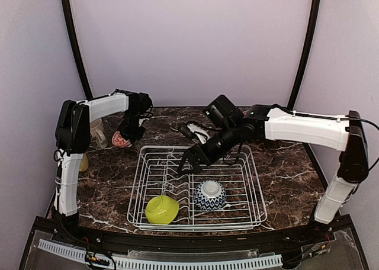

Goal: Unload the mixed dishes from the dish rack
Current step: Place the bowl at the corner of the board, then grab the bowl from the dish rack.

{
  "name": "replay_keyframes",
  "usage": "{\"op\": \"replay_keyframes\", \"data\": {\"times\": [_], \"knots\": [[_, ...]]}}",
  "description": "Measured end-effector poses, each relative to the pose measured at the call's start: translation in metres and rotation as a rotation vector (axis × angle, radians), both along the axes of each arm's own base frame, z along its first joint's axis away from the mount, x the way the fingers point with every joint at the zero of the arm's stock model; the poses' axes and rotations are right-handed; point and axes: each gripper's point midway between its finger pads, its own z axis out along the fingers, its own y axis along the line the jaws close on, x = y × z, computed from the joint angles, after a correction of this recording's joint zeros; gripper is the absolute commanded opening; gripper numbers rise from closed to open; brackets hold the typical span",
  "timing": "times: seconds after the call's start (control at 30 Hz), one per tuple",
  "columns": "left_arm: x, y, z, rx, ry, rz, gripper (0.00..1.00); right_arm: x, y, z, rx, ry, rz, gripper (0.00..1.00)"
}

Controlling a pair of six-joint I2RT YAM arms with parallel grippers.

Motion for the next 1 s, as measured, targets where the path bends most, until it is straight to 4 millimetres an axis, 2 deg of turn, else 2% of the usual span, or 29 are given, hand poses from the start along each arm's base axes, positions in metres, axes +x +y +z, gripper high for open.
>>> {"op": "replay_keyframes", "data": {"times": [0.07, 0.2, 0.4, 0.47, 0.6, 0.7, 0.83, 1.0], "knots": [[0.000, 0.001, 0.000, 0.007, -0.004, 0.002, 0.34, -0.013, 0.006, -0.006, -0.017, 0.013, 0.063, 0.99], [0.000, 0.001, 0.000, 0.004, -0.001, 0.003, 0.45, -0.024, 0.007, -0.007, -0.009, 0.062, 0.096, 0.99], [-0.004, -0.001, 0.001, -0.012, 0.011, 0.007, 0.63, -0.038, 0.011, -0.001, 0.020, 0.236, 0.053, 0.99], [-0.005, -0.004, 0.009, -0.036, 0.000, 0.006, 0.68, -0.044, 0.011, -0.004, 0.015, 0.311, 0.021, 0.99], [-0.009, -0.010, 0.042, -0.106, -0.054, 0.003, 0.73, -0.052, 0.005, -0.023, -0.027, 0.466, -0.077, 0.99], [-0.011, -0.015, 0.078, -0.173, -0.131, -0.005, 0.74, -0.055, 0.001, -0.036, -0.072, 0.555, -0.166, 0.99], [-0.013, -0.023, 0.123, -0.261, -0.233, -0.022, 0.75, -0.055, 0.001, -0.041, -0.097, 0.612, -0.282, 0.99], [-0.024, -0.028, 0.152, -0.330, -0.308, -0.045, 0.77, -0.060, 0.010, -0.045, -0.119, 0.639, -0.406, 0.99]]}}
